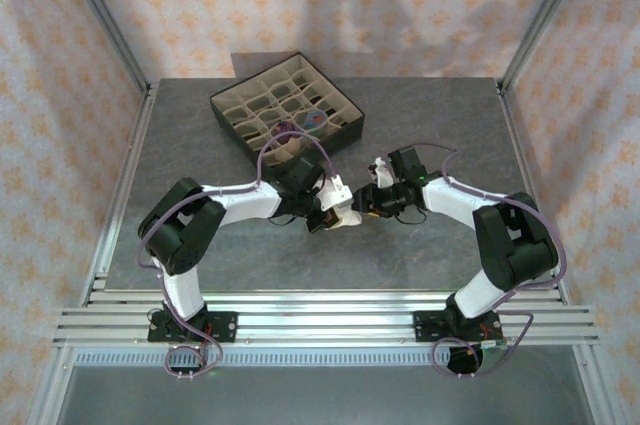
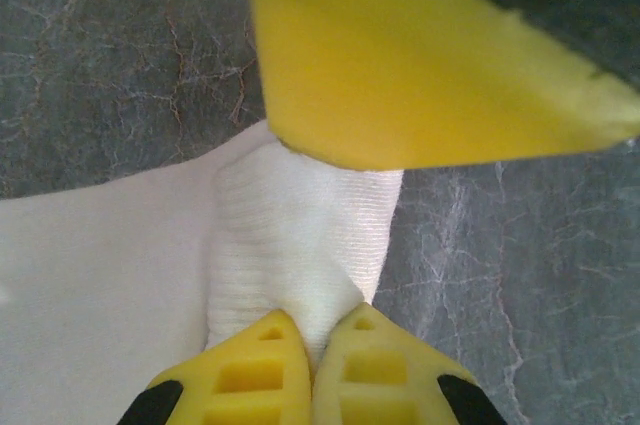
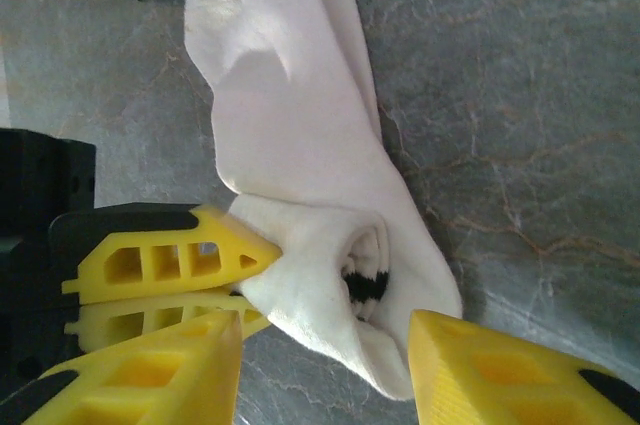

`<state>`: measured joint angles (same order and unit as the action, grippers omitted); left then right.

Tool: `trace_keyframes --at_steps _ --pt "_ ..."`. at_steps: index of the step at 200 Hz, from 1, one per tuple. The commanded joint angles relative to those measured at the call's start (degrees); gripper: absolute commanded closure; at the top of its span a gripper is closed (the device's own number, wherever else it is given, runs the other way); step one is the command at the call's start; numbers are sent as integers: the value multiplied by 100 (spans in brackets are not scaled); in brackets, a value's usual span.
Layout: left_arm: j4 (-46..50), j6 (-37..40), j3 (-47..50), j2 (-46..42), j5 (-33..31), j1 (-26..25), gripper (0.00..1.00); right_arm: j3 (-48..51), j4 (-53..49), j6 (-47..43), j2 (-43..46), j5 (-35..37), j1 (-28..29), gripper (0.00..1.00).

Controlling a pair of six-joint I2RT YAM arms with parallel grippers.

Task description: Roll the socks

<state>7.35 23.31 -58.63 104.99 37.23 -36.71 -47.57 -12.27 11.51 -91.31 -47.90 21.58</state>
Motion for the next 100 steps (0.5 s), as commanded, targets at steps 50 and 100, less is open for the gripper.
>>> trace_keyframes --at_steps 50,100 --pt "981 -249 -287 615 1137 418 100 -156 396 -530 -756 -490 109 56" --pt "789 -370 -339 471 747 463 87 -227 159 -660 -861 -727 392 83"
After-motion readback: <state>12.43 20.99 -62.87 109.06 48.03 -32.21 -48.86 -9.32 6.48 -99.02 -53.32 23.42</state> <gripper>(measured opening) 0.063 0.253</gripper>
